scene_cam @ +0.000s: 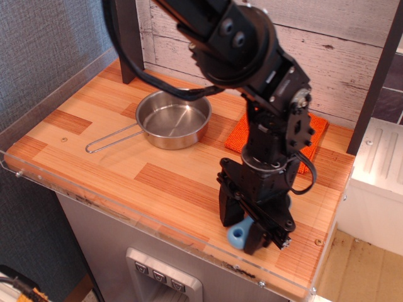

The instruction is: Place the blue spoon to the left of the pot

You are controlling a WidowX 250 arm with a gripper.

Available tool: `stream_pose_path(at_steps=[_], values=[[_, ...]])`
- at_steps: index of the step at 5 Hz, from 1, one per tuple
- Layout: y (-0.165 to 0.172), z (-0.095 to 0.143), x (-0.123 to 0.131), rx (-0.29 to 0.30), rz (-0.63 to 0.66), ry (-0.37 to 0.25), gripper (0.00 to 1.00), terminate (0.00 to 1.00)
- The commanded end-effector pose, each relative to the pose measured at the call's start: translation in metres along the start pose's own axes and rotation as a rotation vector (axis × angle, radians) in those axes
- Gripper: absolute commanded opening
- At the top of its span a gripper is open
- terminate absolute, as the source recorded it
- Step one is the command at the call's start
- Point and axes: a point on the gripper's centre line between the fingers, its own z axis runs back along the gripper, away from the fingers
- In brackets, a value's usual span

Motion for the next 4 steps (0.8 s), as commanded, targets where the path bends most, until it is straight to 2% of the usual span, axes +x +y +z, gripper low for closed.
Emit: stream_pose_path(at_steps=[1, 2, 3, 4], values=[[0.025, 0.059, -0.017, 0.026, 0.153, -0.192, 0.0, 0.0], [0.051, 0.088, -0.035, 0.05, 0.247, -0.246, 0.0, 0.0], [0.096, 0.096, -0.051, 0.101, 0.358, -0.208, 0.0, 0.0], [0.149, 0.081, -0.058, 0.111, 0.393, -0.173, 0.0, 0.0]])
